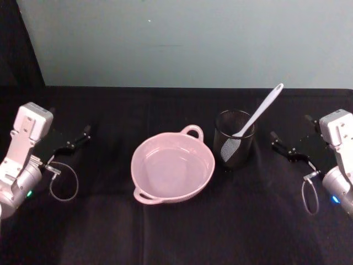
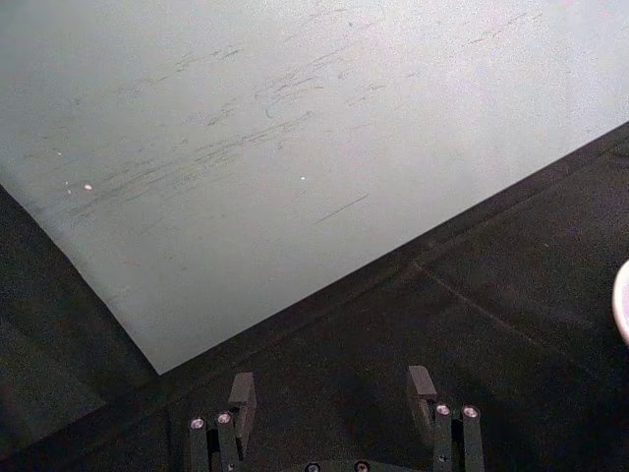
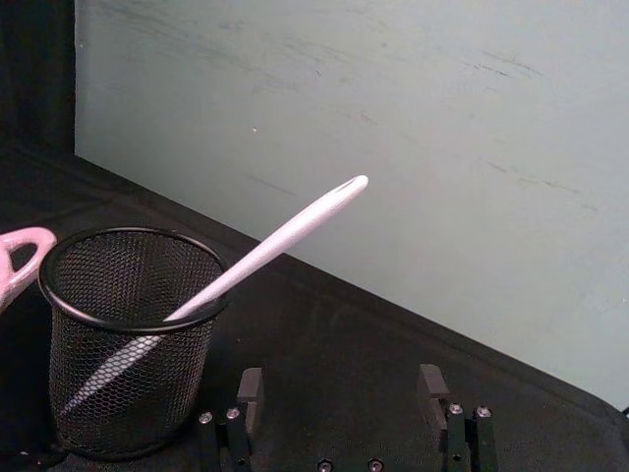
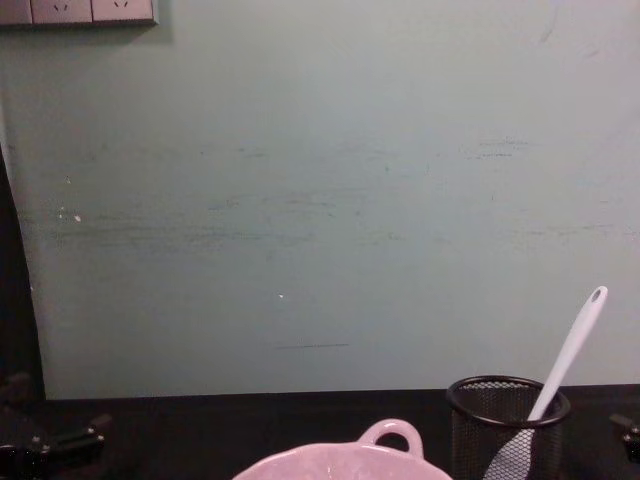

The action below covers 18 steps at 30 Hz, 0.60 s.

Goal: Use the one hand to pick up the spoon and stir the clear water in the bowl.

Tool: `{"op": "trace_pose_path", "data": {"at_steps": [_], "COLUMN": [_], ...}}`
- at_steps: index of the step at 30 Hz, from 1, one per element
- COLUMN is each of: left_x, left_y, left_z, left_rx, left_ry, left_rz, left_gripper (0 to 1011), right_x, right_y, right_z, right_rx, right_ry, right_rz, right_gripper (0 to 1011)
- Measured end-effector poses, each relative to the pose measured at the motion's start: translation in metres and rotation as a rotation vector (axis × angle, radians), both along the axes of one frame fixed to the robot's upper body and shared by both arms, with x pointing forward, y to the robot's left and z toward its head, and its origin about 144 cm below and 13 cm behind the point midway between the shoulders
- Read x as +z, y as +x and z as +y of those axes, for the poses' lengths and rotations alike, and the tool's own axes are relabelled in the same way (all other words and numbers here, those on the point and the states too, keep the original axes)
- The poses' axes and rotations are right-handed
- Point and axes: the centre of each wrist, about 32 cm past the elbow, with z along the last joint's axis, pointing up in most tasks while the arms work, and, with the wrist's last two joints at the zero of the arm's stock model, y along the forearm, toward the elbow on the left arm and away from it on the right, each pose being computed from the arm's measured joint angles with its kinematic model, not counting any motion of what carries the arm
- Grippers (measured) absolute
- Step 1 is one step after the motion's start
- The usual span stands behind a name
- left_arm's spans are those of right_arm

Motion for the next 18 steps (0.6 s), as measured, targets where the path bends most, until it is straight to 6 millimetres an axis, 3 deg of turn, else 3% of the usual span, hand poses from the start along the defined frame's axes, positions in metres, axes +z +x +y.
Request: {"op": "trace_pose_path", "data": {"at_steps": [18], "left_x": [0.0], "left_y": [0.0], "left_z": [0.0], "left_rx": [0.0], "left_ry": [0.0], "left_rz": [0.0], "left_gripper": [1011], "right_x": [0.0], "right_y": [0.0], "right_z": [0.0], "right_rx": [0.0], "right_ry": [0.0], "right_rz": [0.0], "right_gripper": [1003]}}
